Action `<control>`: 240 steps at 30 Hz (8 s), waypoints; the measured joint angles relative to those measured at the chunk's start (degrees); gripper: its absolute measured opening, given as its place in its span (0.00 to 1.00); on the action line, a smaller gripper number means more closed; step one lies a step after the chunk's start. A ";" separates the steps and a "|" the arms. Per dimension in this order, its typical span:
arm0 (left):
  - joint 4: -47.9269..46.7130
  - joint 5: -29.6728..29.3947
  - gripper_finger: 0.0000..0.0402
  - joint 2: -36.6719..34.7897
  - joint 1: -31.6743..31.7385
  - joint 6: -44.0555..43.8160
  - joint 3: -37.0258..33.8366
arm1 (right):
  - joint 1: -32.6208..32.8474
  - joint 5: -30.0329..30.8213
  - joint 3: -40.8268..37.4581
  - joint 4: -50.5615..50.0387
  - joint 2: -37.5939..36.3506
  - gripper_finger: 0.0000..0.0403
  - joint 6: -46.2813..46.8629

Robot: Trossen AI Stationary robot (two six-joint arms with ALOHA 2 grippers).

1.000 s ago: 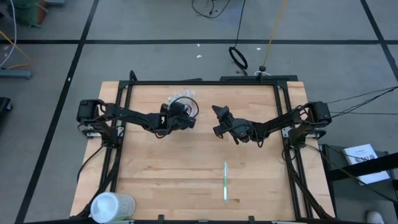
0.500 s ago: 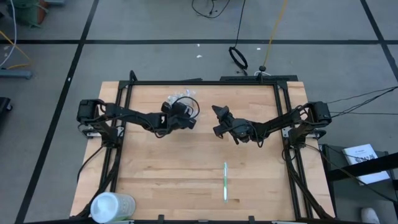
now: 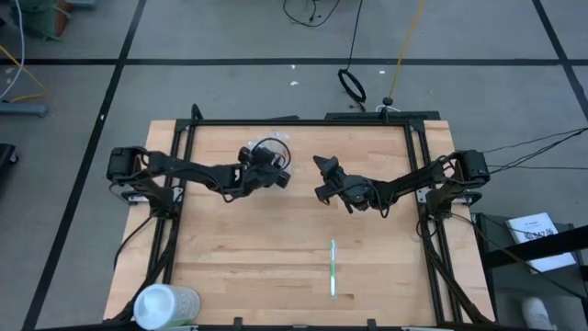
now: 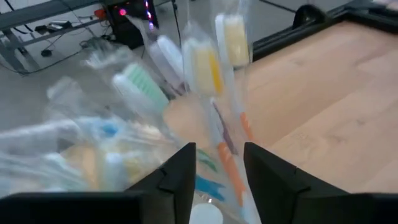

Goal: Pick & Place toothbrushing station
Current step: Put the green toothbrush into the transparent organizer, then return to Home Position

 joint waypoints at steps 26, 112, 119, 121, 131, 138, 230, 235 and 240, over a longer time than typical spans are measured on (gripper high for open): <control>-1.41 10.83 0.13 -18.50 -5.08 16.10 0.04 | 1.33 -16.53 0.02 -5.24 0.02 0.22 27.52; -9.17 20.24 0.11 -32.75 -7.72 22.57 0.02 | 8.98 -17.81 5.05 -23.82 -11.31 0.00 91.03; -12.03 20.26 0.11 -32.81 -7.72 22.62 0.02 | 0.47 -24.46 5.07 -12.92 -11.30 0.00 80.96; -12.66 20.26 0.11 -32.55 -7.72 22.59 0.02 | -1.94 -28.06 5.08 -10.67 -11.32 0.00 81.42; -13.77 20.31 0.11 -32.55 -7.74 20.60 0.02 | -7.07 -32.96 5.09 -8.91 -10.54 0.00 80.19; -13.74 20.31 0.11 -32.55 -7.91 19.26 0.02 | -7.98 -32.90 5.09 -9.86 -10.51 0.00 79.76; -29.94 13.20 0.11 -64.12 -16.01 36.71 -7.99 | -2.62 -49.59 -10.85 -52.08 -61.43 0.23 82.09; -25.46 15.64 0.11 -70.01 -15.68 39.88 -15.74 | -2.62 -52.99 -15.30 -54.14 -73.15 0.23 84.97; -22.75 19.77 0.11 -77.74 -15.69 40.79 -21.88 | -2.62 -58.78 -18.75 -53.62 -82.86 0.22 85.73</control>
